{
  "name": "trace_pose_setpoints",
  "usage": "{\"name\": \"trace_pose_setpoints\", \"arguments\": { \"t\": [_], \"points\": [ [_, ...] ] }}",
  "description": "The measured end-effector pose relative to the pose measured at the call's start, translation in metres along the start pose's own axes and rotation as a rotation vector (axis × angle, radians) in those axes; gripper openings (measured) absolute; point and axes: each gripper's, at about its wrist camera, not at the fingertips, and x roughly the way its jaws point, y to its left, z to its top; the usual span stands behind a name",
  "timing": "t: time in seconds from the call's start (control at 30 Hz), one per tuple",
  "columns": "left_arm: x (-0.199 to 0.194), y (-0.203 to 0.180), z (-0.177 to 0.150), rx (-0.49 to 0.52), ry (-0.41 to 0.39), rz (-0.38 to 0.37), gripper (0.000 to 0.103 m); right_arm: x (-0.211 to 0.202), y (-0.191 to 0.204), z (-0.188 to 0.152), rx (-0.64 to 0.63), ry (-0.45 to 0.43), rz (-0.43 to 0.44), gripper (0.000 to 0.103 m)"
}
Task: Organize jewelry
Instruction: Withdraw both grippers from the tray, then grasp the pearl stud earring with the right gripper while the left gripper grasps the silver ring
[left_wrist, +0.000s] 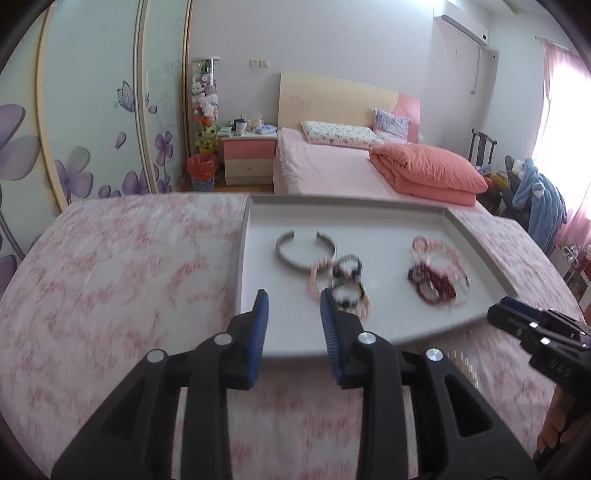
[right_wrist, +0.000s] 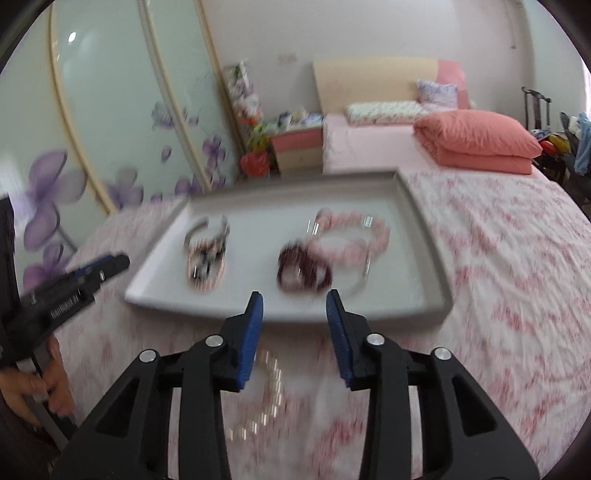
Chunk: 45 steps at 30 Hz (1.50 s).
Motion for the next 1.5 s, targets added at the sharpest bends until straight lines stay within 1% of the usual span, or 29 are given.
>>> {"name": "trace_pose_setpoints", "arguments": {
  "t": [0.1,0.23,0.3,0.4,0.57,0.8,0.93,1.03,1.1,1.2,1.33,1.4,1.5],
  "points": [
    [-0.007,-0.001,-0.013,0.012,0.017,-0.007,0.039,0.008,0.008,-0.014,-0.043,0.068,-0.006,0.031],
    [-0.014,-0.006,-0.026,0.039,0.033,-0.025,0.048,0.013,0.012,-0.027,-0.058,0.121,-0.021,0.03],
    [-0.016,-0.012,-0.03,0.056,0.038,-0.033,0.051,0.013,0.011,-0.029,-0.057,0.12,-0.026,0.03],
    [-0.017,-0.02,-0.032,0.077,0.042,-0.038,0.055,0.009,0.012,-0.027,-0.051,0.095,-0.022,0.03],
    [-0.015,-0.021,-0.034,0.071,0.048,-0.031,0.056,0.012,0.023,-0.013,-0.05,0.06,0.005,0.029],
    [-0.019,-0.005,-0.031,0.025,0.036,-0.002,0.056,0.036,0.041,-0.008,-0.06,0.099,0.023,0.022],
    [-0.02,0.014,-0.03,-0.021,0.03,0.024,0.057,0.044,0.048,-0.008,-0.072,0.125,0.004,0.02],
    [-0.02,0.024,-0.031,-0.042,0.032,0.037,0.057,0.049,0.054,-0.011,-0.094,0.145,-0.029,0.017],
    [-0.02,0.026,-0.032,-0.045,0.035,0.037,0.057,0.047,0.058,-0.011,-0.112,0.139,-0.057,0.015],
    [-0.02,0.023,-0.033,-0.037,0.039,0.025,0.058,0.041,0.053,-0.012,-0.095,0.135,-0.061,0.015],
    [-0.02,0.015,-0.035,-0.018,0.043,-0.001,0.062,0.018,0.033,-0.01,-0.058,0.08,-0.065,0.015],
    [-0.018,0.009,-0.036,-0.003,0.055,-0.022,0.062,0.007,0.017,-0.012,-0.045,0.066,-0.098,0.015],
    [-0.013,-0.006,-0.04,0.041,0.087,-0.056,0.062,0.002,-0.006,-0.016,-0.01,0.079,-0.145,0.015]
  ]
}}
